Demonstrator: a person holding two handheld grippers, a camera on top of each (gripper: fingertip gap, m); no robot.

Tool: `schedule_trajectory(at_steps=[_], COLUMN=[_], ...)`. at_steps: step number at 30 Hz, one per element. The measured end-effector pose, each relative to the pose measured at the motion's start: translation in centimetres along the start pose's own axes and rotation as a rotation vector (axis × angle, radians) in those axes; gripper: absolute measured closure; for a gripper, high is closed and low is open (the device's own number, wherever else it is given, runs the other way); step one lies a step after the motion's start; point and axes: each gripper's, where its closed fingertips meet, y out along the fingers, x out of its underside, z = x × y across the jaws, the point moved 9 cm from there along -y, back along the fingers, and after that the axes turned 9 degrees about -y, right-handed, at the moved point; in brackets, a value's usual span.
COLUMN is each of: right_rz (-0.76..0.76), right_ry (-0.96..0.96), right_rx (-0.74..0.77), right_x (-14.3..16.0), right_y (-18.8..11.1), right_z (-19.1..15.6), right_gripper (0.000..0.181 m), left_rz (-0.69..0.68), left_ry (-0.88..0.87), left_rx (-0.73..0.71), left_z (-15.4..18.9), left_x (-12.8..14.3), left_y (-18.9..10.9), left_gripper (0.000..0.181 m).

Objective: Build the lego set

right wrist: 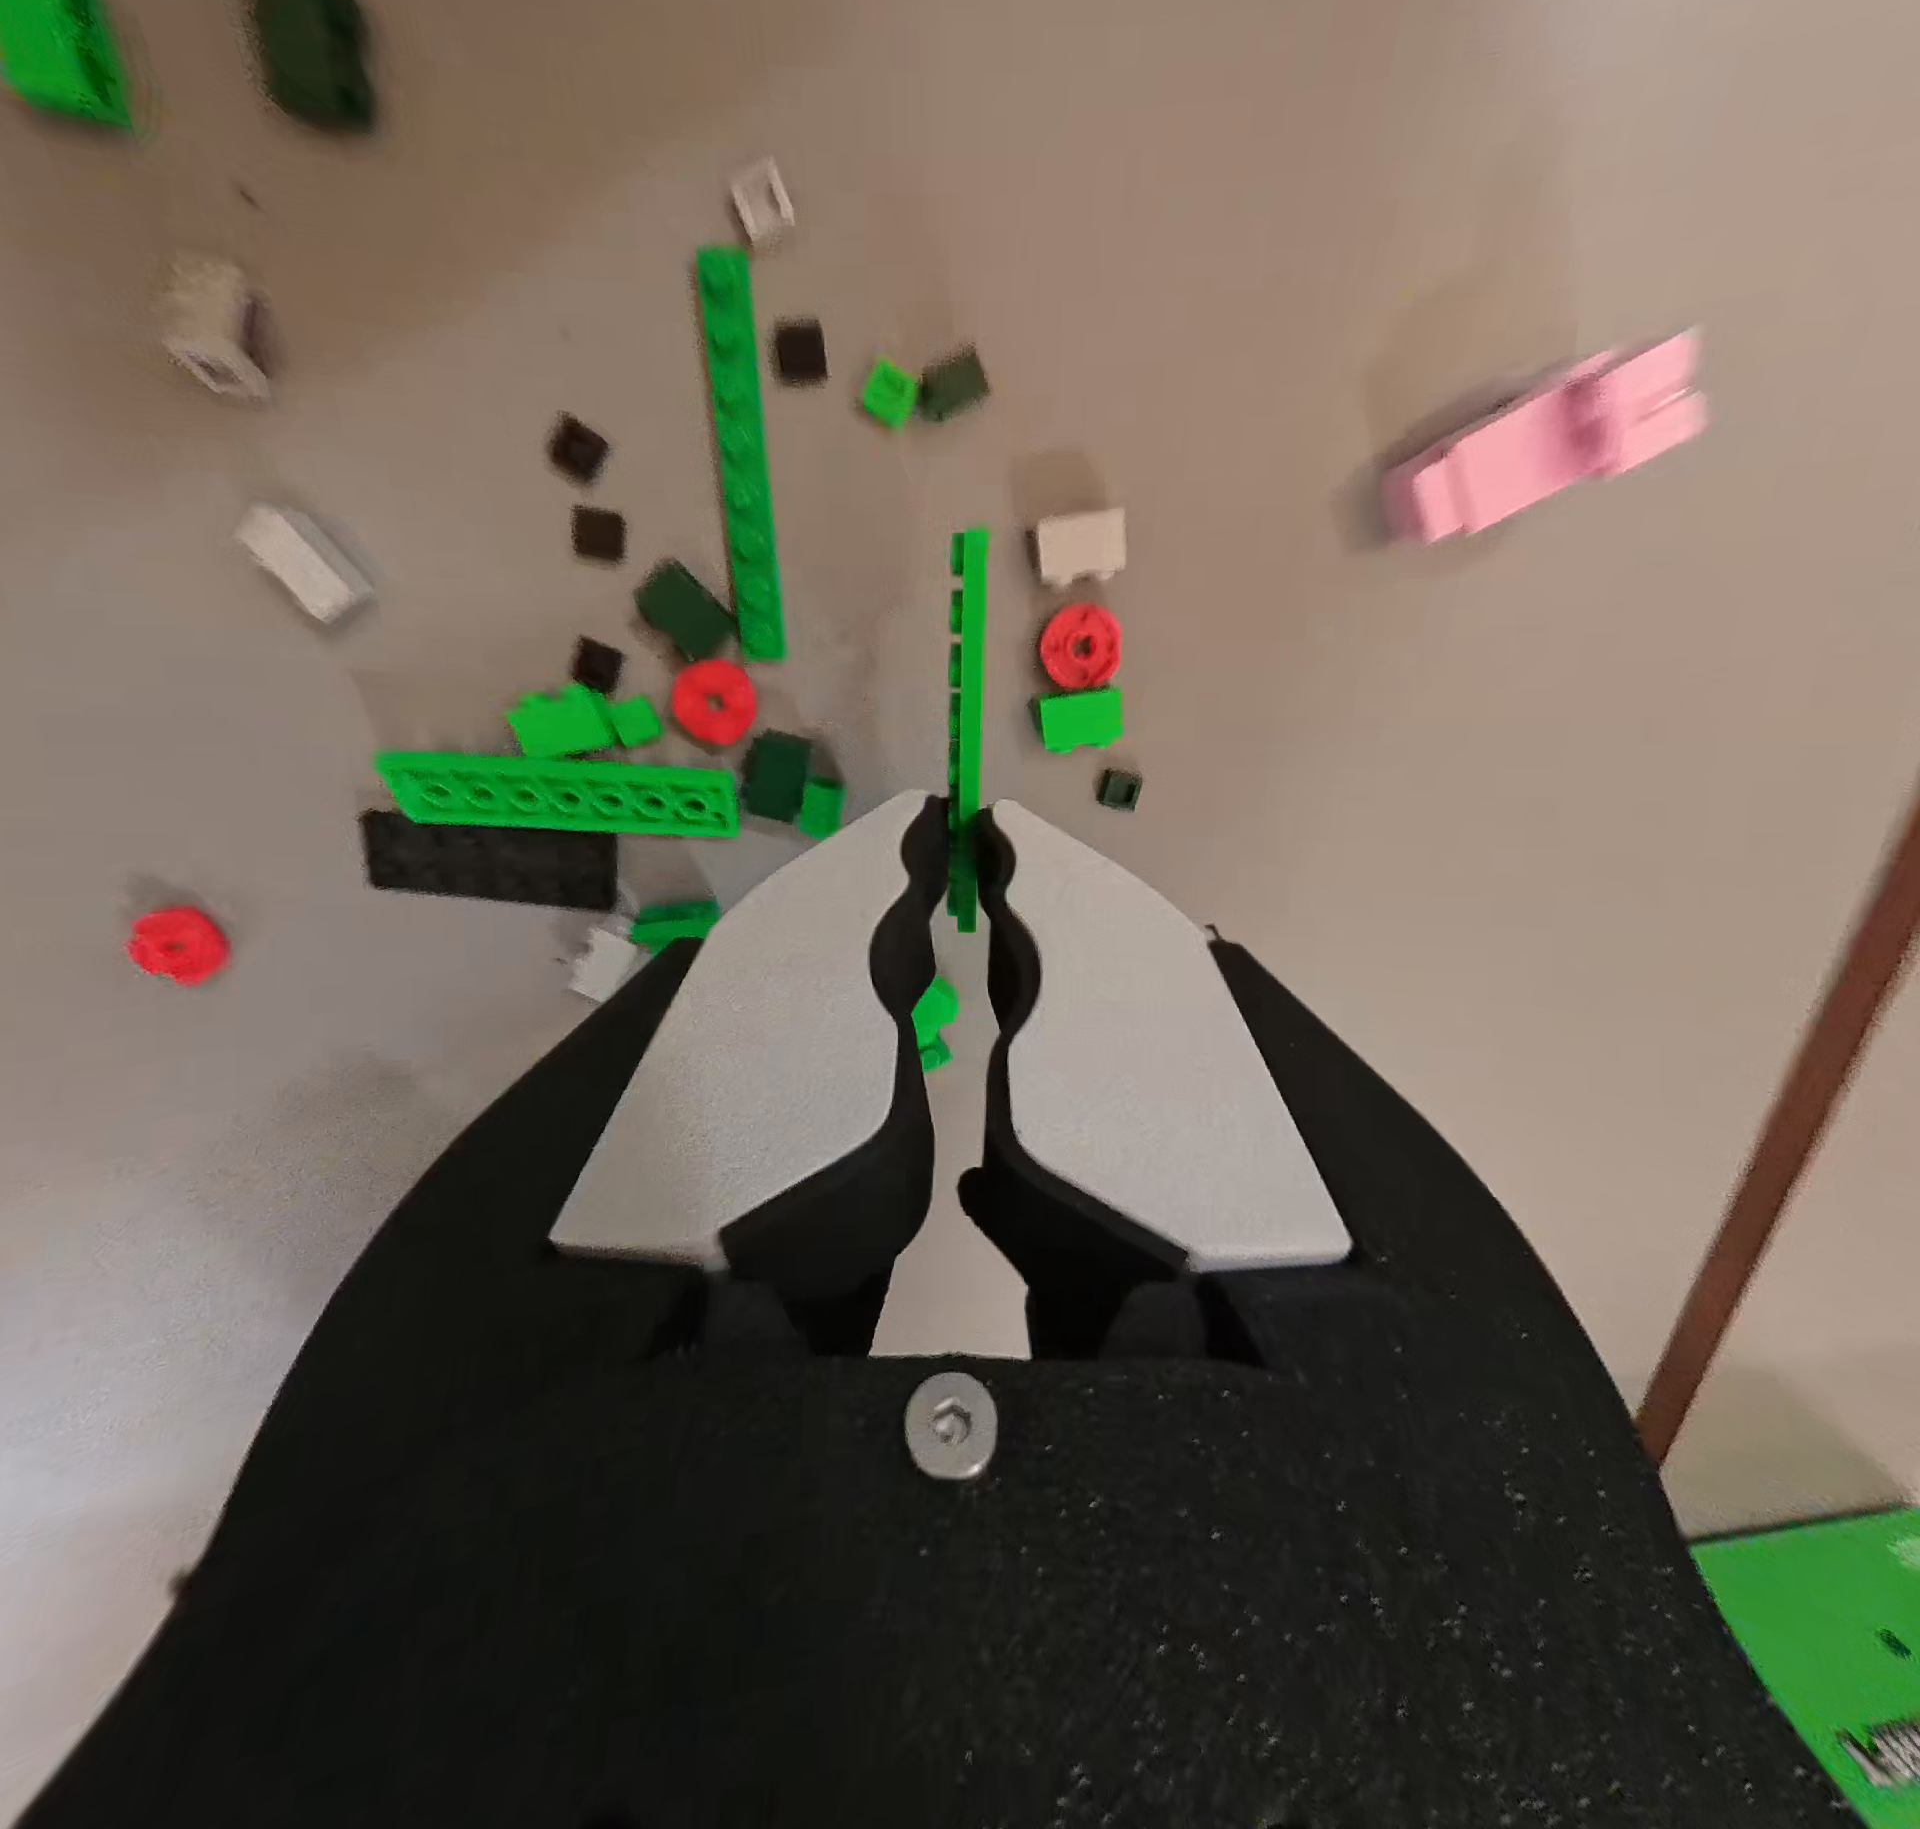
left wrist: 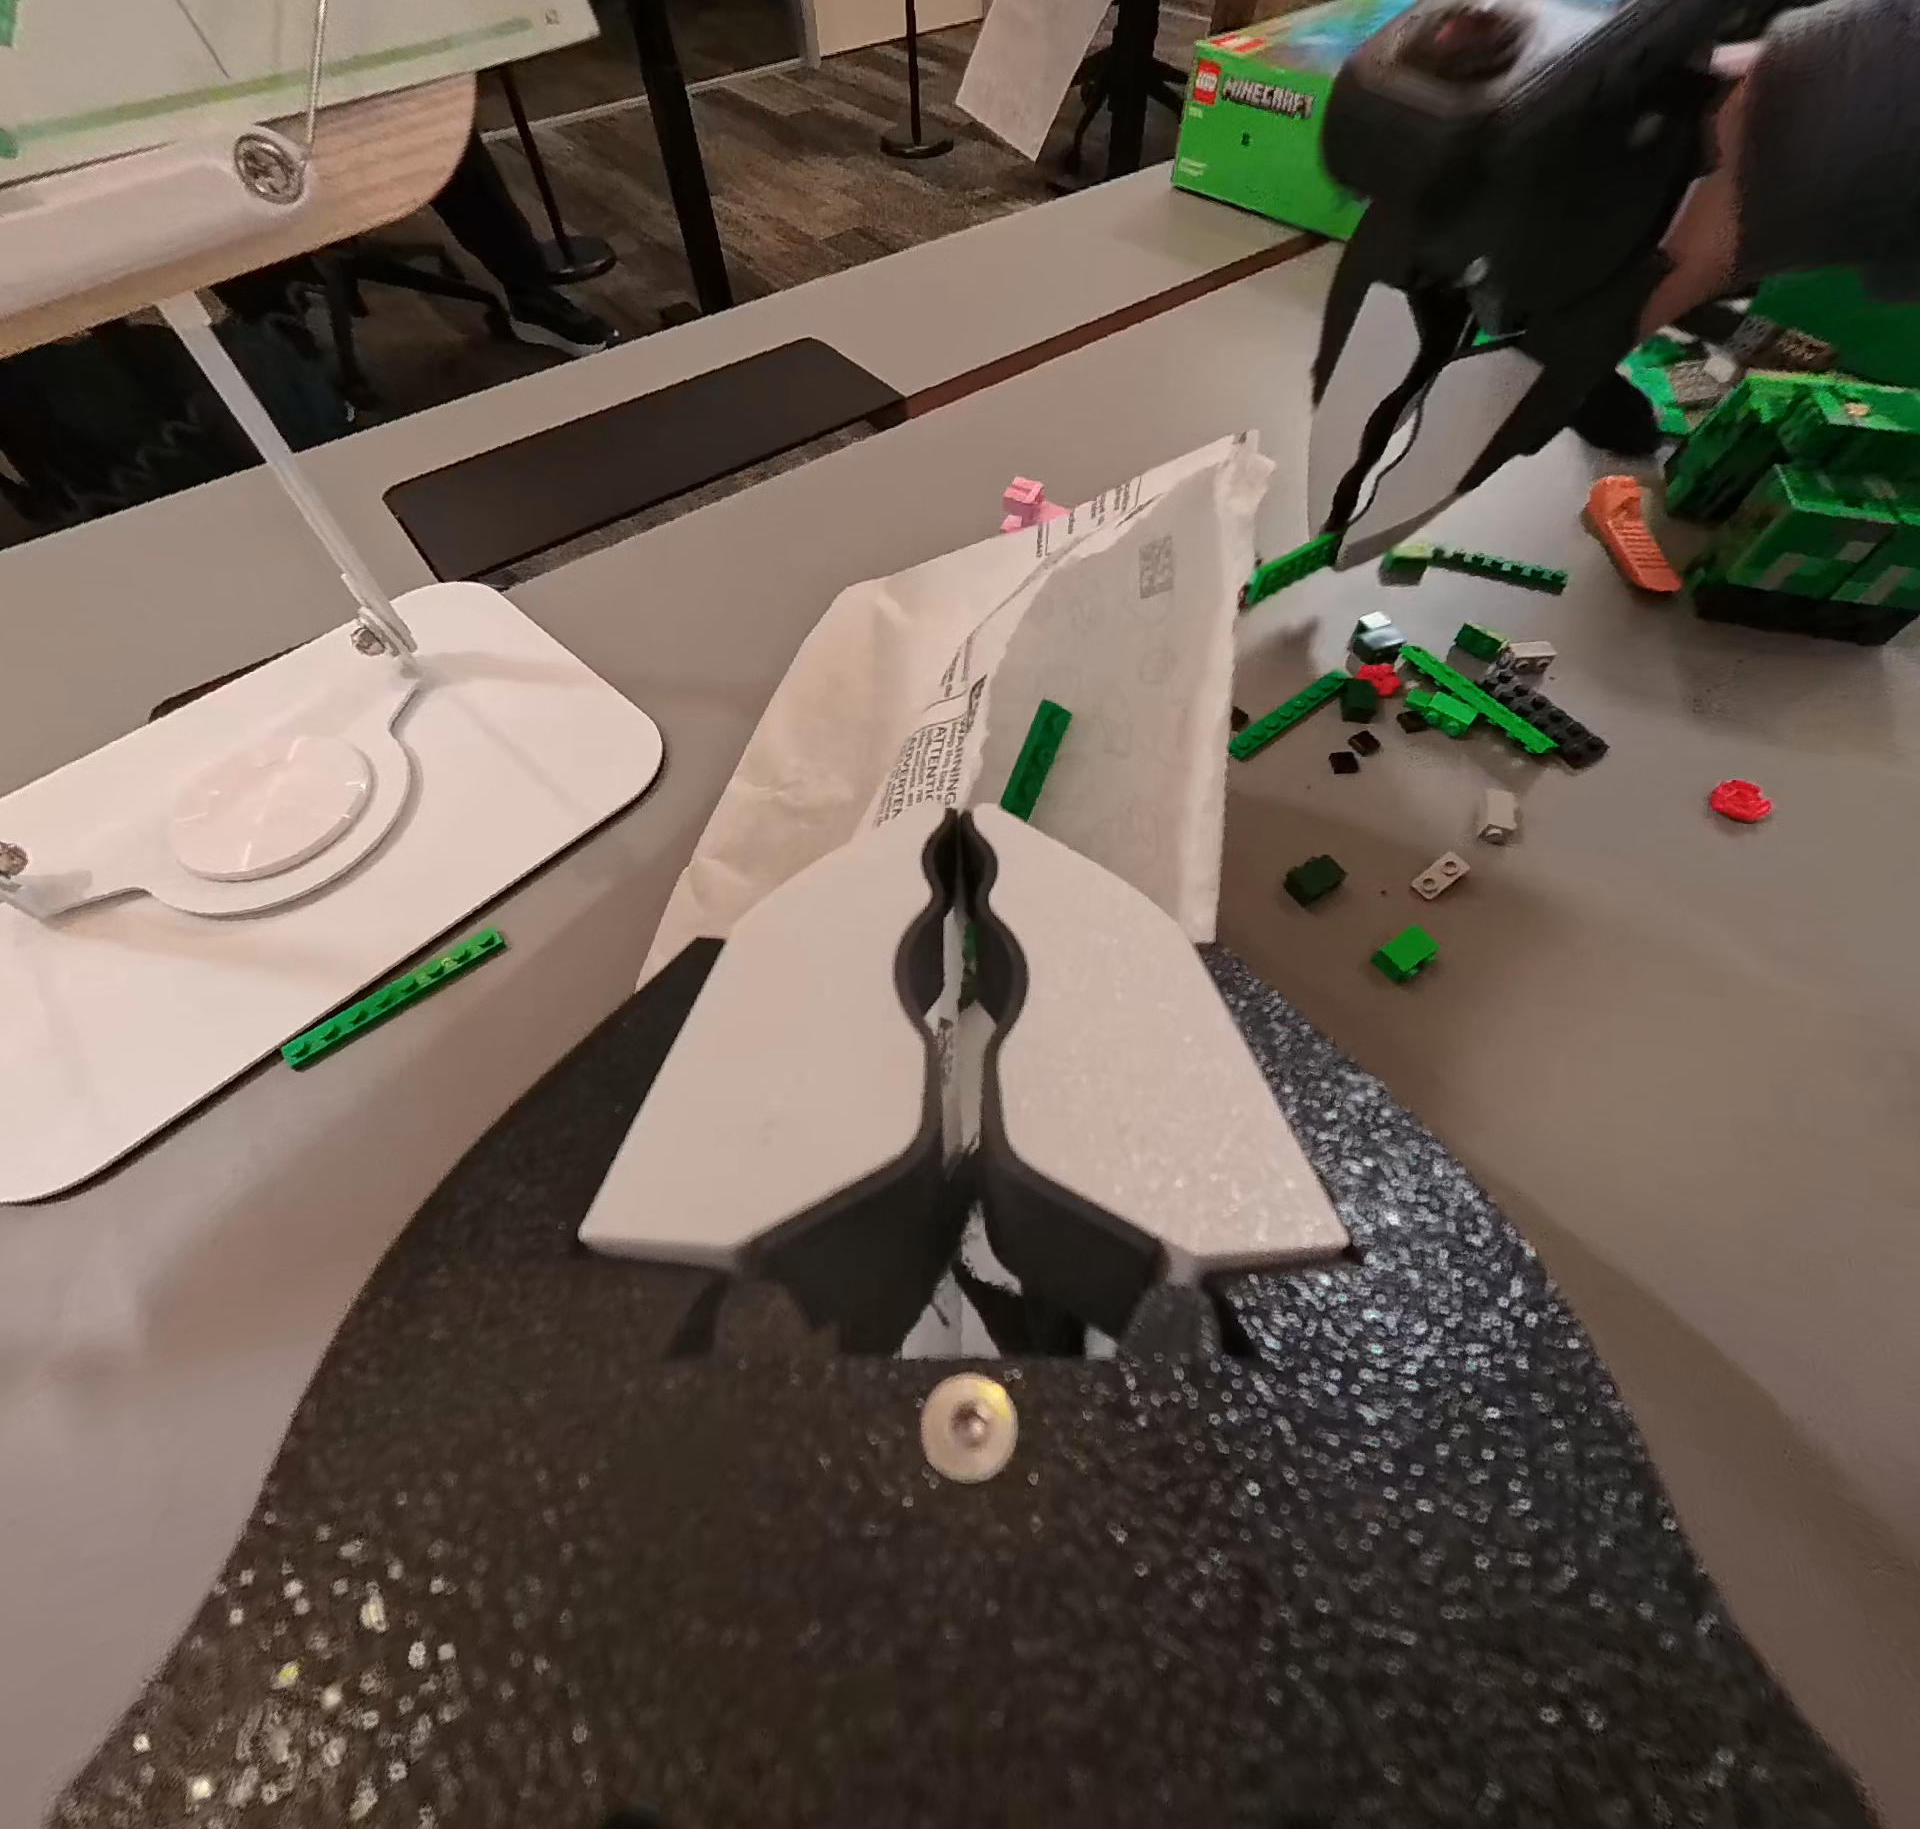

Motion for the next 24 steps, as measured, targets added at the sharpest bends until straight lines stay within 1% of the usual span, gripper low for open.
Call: schedule_trajectory(at_steps=[2, 5, 7, 9, 10, 12, 15, 17, 19, 22, 24], right_rz=[0.096, 0.243, 0.308, 0.314, 0.289, 0.182, -0.025, -0.095, -0.146, -0.233, -0.256], right_ry=[-0.006, -0.085, -0.188, -0.343, -0.432, -0.613, -0.838, -0.913, -0.941, -0.93, -0.92], right_rx=[0.09, 0.249, 0.349, 0.479, 0.551, 0.695, 0.875, 0.9, 0.898, 0.899, 0.885], right_x=[-1.3, -5.1, -8.4, -11.9, -13.4, -16.0, -18.4, -19.2, -19.6, -19.9, -19.9], right_y=[-2.1, -5.6, -7.6, -8.9, -9.2, -9.1, -8.0, -7.0, -6.1, -5.4, -5.0], right_z=[-0.9, -3.3, -5.4, -7.5, -8.5, -10.0, -10.8, -10.7, -10.2, -9.3, -9.0], right_gripper=[0.177, 0.177, 0.177, 0.177, 0.177, 0.177, 0.177, 0.177, 0.177, 0.177, 0.174], left_rz=[0.005, 0.003, -0.002, -0.005, -0.006, -0.008, -0.008, -0.005, -0.002, 0.0, 0.003], left_ry=[-0.018, -0.044, -0.051, -0.051, -0.052, -0.054, -0.059, -0.062, -0.062, -0.062, -0.058], left_rx=[0.006, 0.012, 0.013, 0.01, 0.01, 0.009, 0.014, 0.021, 0.03, 0.04, 0.042], left_z=[0.0, 0.0, 0.0, 0.1, 0.1, 0.1, 0.0, 0.1, 0.2, 0.3, 0.3], left_x=[-0.1, -0.1, 0.0, 0.0, 0.0, 0.0, -0.1, -0.1, -0.2, -0.3, -0.3], left_y=[-0.1, 0.0, 0.1, 0.1, 0.1, 0.1, 0.0, -0.1, -0.2, -0.3, -0.3], left_gripper=[0.181, 0.181, 0.181, 0.181, 0.181, 0.181, 0.181, 0.181, 0.181, 0.181, 0.181])
